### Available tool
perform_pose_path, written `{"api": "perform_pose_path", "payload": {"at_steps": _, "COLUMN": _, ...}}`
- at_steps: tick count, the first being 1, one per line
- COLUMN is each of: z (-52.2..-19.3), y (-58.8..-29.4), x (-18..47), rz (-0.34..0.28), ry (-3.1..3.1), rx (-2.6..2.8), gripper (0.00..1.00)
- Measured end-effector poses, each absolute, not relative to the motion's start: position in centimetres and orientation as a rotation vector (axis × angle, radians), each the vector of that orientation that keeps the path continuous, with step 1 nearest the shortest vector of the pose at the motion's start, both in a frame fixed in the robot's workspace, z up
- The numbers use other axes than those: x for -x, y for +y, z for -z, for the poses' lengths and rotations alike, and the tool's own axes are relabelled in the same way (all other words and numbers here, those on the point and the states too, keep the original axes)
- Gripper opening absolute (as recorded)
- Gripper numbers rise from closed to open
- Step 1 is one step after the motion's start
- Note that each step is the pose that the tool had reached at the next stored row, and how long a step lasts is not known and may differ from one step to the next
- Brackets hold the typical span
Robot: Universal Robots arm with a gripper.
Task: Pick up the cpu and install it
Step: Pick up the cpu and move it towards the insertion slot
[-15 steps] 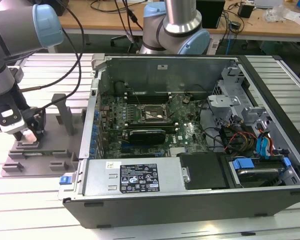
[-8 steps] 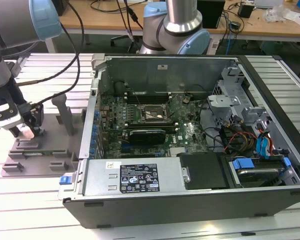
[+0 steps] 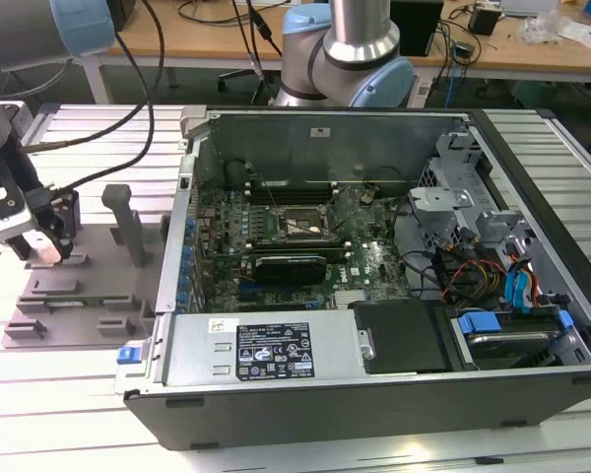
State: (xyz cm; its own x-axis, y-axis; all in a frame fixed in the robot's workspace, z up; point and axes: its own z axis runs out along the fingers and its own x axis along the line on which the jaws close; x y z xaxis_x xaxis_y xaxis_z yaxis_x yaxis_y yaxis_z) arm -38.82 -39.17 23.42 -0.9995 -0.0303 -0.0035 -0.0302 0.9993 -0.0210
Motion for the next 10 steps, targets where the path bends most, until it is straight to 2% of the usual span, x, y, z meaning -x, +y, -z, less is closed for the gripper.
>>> {"api": "perform_pose_path", "payload": {"at_steps": 10, "z": -26.0, "y": -38.9, "x": 38.8, "rz": 0.033, "ry": 3.137, "rx": 0.048, "gripper": 0.55}}
